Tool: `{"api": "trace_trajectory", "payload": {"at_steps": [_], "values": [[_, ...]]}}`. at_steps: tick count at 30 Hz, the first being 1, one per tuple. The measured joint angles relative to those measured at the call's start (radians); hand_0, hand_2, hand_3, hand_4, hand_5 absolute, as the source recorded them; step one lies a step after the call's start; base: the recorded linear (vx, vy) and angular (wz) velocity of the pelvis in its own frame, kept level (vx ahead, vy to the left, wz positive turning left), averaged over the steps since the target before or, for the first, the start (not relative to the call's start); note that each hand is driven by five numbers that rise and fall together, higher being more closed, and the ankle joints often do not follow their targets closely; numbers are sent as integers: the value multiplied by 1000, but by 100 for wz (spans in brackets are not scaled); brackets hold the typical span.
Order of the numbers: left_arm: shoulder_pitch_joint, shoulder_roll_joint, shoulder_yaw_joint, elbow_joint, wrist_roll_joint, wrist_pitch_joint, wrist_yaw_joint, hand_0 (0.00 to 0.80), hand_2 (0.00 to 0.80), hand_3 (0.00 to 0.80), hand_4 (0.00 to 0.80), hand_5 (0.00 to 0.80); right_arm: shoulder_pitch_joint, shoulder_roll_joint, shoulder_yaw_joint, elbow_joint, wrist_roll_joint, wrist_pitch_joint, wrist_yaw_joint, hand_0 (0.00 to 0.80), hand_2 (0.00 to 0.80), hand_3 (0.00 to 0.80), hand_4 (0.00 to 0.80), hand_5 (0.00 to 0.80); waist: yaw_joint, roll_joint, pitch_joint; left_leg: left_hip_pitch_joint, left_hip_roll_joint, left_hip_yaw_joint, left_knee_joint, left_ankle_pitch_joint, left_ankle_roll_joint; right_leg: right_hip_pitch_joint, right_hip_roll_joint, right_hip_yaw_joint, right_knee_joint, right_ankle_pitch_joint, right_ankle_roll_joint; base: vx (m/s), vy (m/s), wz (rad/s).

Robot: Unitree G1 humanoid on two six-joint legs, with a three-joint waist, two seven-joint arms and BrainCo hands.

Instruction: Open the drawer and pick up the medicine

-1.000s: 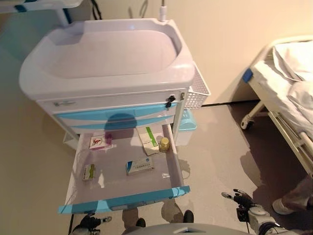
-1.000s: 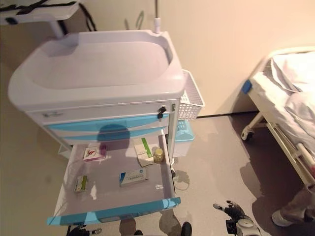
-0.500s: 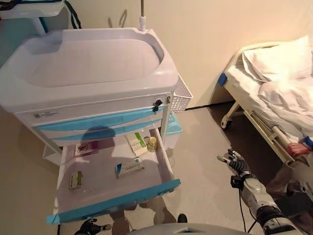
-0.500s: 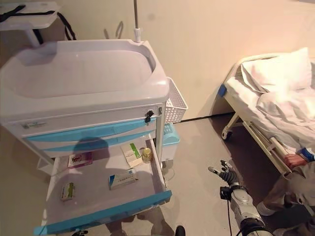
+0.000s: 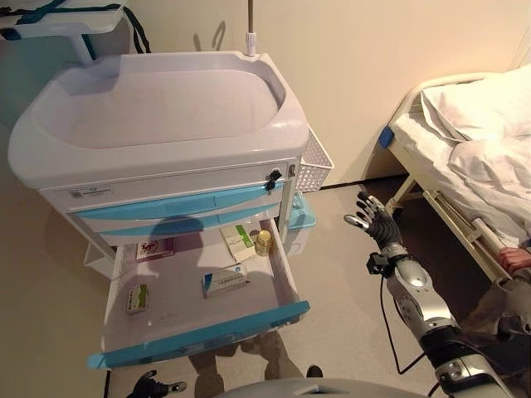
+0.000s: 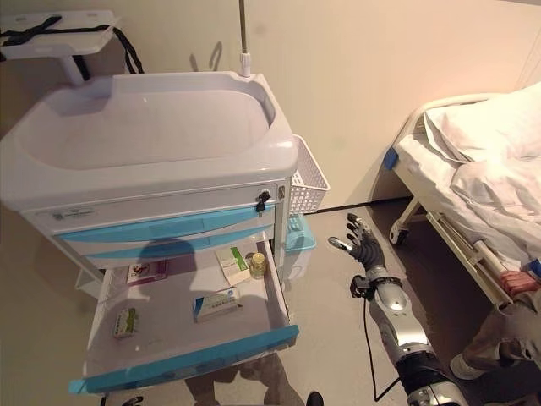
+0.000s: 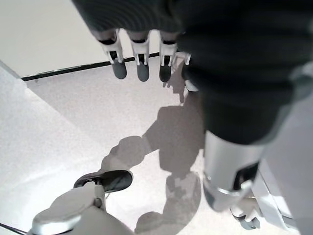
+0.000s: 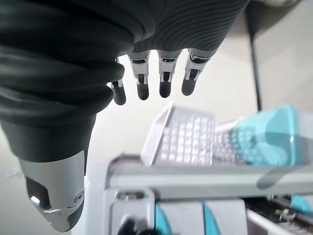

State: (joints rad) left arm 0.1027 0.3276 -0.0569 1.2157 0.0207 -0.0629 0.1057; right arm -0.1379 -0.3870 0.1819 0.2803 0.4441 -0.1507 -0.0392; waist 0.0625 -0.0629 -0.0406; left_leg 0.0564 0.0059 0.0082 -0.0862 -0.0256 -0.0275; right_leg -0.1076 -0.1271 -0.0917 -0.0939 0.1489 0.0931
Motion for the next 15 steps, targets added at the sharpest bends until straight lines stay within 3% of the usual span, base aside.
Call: {"api": "trace_trajectory", "payload": {"at_steps": [6, 15], "values": [[6, -3, 0, -12, 10, 0, 5, 0, 0, 0, 0, 0, 0, 2, 73, -128, 0, -1, 33, 0, 0, 0, 0, 0, 4, -5, 5, -2, 1, -6, 0, 1, -2, 0, 1, -5, -2, 0, 0, -2, -2, 2], [9, -2, 0, -18, 37, 0, 12, 0, 0, 0, 0, 0, -28, 1, 149, -163, 0, 0, 76, 0, 0, 0, 0, 0, 8, -17, 7, -15, 3, -17, 0, 5, -3, -3, -2, -23, -2, -4, -1, 6, -7, 5]]}}
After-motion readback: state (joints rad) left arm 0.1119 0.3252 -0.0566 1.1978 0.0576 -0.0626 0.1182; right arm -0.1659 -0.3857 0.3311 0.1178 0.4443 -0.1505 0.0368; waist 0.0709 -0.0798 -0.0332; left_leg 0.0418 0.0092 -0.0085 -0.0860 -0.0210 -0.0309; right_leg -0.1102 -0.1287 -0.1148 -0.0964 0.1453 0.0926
